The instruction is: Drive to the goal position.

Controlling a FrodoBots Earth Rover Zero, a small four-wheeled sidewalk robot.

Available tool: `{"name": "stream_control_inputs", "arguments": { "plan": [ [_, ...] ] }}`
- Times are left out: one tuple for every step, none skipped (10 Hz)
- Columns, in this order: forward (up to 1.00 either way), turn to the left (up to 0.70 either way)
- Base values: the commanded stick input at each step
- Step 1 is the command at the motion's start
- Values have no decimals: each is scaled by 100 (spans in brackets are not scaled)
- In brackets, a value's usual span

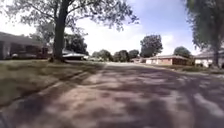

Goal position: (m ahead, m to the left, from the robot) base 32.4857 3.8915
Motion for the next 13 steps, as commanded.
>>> {"name": "stream_control_inputs", "arguments": {
  "plan": [
    [100,3],
    [100,3],
    [100,3],
    [100,0],
    [100,0],
    [100,0],
    [100,0],
    [100,0],
    [100,0],
    [100,0],
    [100,0],
    [100,0],
    [100,0]
  ]
}}
